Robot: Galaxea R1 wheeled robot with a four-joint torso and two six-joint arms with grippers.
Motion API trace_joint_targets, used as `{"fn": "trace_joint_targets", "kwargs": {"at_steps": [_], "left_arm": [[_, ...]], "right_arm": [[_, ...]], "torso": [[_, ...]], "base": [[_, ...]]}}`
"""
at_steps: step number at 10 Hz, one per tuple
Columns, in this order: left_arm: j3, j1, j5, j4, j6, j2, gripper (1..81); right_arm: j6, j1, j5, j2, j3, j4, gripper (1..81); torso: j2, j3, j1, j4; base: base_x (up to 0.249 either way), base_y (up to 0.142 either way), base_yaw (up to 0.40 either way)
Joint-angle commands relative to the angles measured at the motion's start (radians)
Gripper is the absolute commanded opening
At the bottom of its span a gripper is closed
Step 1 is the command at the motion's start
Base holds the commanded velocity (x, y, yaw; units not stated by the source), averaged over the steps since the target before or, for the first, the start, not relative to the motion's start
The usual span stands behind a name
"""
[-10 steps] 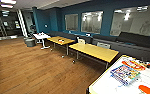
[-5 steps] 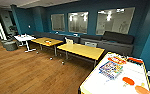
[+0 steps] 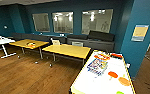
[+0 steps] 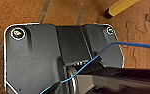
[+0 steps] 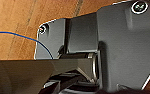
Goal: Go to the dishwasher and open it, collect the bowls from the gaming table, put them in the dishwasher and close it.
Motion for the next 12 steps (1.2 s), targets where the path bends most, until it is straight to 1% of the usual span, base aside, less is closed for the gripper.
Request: {"fn": "trace_joint_targets", "kwargs": {"at_steps": [1, 7, 8, 9, 12], "left_arm": [[0.010, -0.044, 0.049, 0.003, 0.002, -0.002, 81.1], [0.010, -0.044, 0.049, -0.002, 0.004, -0.005, 81.1], [0.010, -0.045, 0.048, -0.002, 0.002, -0.005, 81.1], [0.012, -0.044, 0.048, -0.003, 0.002, -0.005, 81.1], [0.012, -0.044, 0.048, -0.002, 0.002, -0.003, 81.1]], "right_arm": [[-0.007, 0.037, -0.043, 0.005, 0.008, -0.016, 81.1], [-0.007, 0.039, -0.043, 0.005, 0.008, -0.017, 81.1], [-0.006, 0.039, -0.043, 0.005, 0.008, -0.017, 81.1], [-0.007, 0.039, -0.043, 0.005, 0.008, -0.017, 81.1], [-0.007, 0.039, -0.043, 0.005, 0.008, -0.017, 81.1]], "torso": [[0.000, 0.000, 0.000, 0.000], [0.000, 0.000, 0.000, 0.000], [0.000, 0.000, 0.000, 0.000], [0.000, 0.000, 0.000, 0.000], [0.000, 0.000, 0.000, 0.000]], "base": [[0.000, 0.000, -0.379], [0.000, 0.000, -0.380], [0.000, -0.211, 0.000], [0.000, -0.119, 0.000], [0.000, 0.000, 0.000]]}}
